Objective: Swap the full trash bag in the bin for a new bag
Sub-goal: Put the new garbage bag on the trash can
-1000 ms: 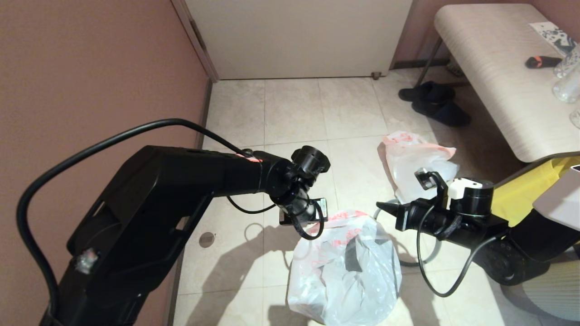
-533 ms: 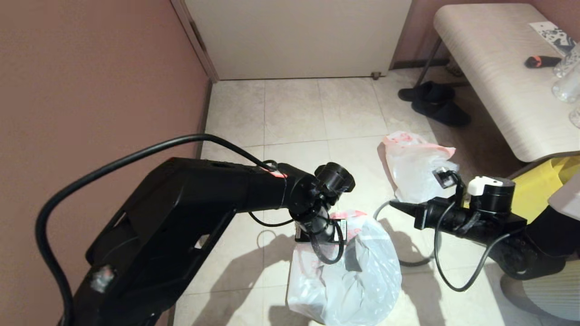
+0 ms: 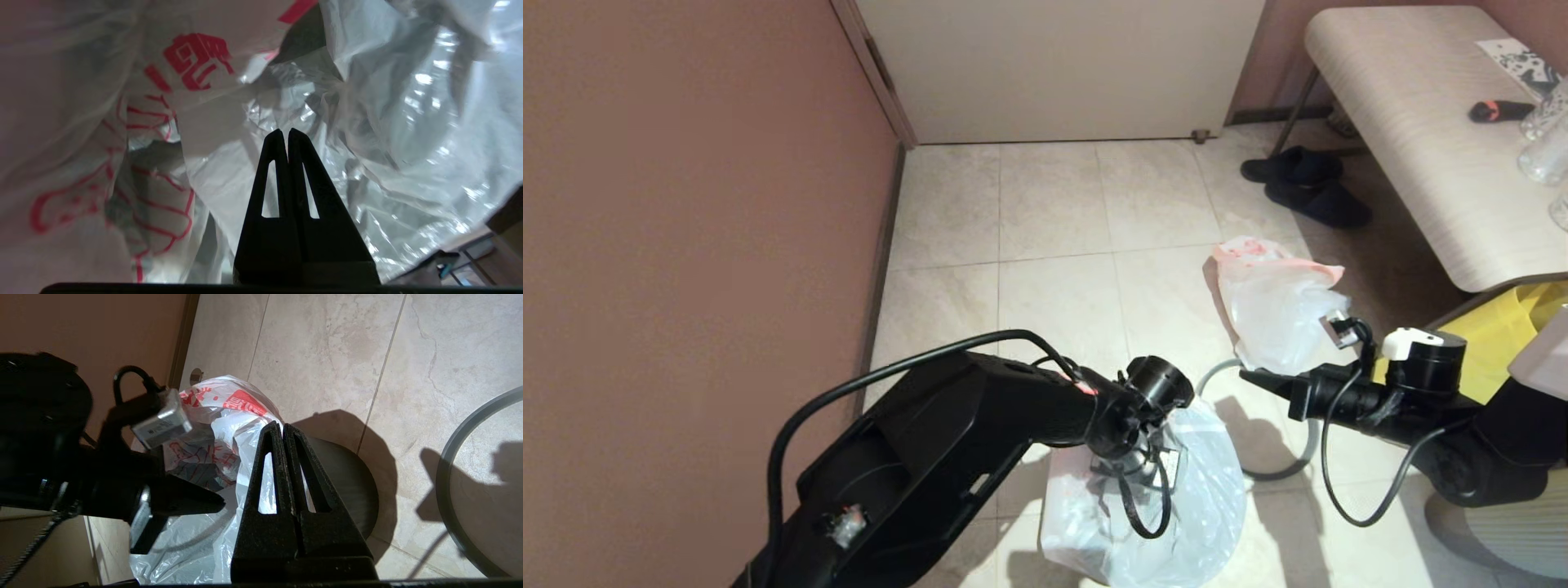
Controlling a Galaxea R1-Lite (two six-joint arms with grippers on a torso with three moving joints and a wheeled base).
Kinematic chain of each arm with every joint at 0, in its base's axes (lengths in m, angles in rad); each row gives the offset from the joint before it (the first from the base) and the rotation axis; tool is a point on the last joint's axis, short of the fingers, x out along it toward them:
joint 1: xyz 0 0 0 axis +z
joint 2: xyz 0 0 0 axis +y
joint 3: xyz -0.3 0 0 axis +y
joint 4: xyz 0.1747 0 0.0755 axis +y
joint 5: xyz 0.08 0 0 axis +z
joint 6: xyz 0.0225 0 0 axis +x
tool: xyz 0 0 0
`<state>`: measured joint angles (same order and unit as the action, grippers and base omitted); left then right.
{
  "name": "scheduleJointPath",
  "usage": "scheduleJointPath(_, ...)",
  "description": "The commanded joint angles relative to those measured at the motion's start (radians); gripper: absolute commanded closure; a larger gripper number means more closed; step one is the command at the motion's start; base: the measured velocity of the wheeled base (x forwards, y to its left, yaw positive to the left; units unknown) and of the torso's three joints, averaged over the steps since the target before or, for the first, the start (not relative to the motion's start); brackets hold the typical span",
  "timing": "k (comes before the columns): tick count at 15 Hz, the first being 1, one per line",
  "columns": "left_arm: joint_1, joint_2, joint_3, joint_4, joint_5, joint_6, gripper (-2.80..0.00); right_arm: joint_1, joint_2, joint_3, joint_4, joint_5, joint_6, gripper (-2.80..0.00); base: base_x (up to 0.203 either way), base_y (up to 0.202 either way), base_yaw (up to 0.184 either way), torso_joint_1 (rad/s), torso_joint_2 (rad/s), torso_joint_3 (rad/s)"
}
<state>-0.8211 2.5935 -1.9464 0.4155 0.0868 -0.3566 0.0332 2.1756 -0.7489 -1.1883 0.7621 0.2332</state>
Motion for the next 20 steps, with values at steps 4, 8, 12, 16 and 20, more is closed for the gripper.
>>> scheduleJointPath(4, 0.075, 0.122, -0.007, -0.057, 0.146, 0.042, 0.0, -0.004, -0.031, 0.002, -0.008, 0.005, 0.005, 0.0, 0.0, 0.0, 0.0, 0.0, 0.0, 0.0)
scheduleJointPath(8, 0.165, 0.066, -0.005, -0.064, 0.202, 0.047, 0.0, -0.001, -0.028, 0.008, -0.008, 0.005, 0.003, 0.0, 0.0, 0.0, 0.0, 0.0, 0.0, 0.0)
scheduleJointPath(12, 0.219, -0.019, 0.0, -0.063, 0.233, 0.048, 0.0, 0.002, -0.025, 0.008, -0.008, 0.005, 0.003, 0.0, 0.0, 0.0, 0.0, 0.0, 0.0, 0.0)
scheduleJointPath(16, 0.222, -0.048, 0.001, -0.055, 0.253, 0.054, 0.0, 0.002, -0.028, 0.008, -0.008, 0.005, 0.003, 0.0, 0.0, 0.0, 0.0, 0.0, 0.0, 0.0)
scheduleJointPath(20, 0.183, -0.048, 0.003, -0.052, 0.263, 0.058, 0.0, 0.002, -0.031, 0.008, -0.008, 0.005, 0.003, 0.0, 0.0, 0.0, 0.0, 0.0, 0.0, 0.0)
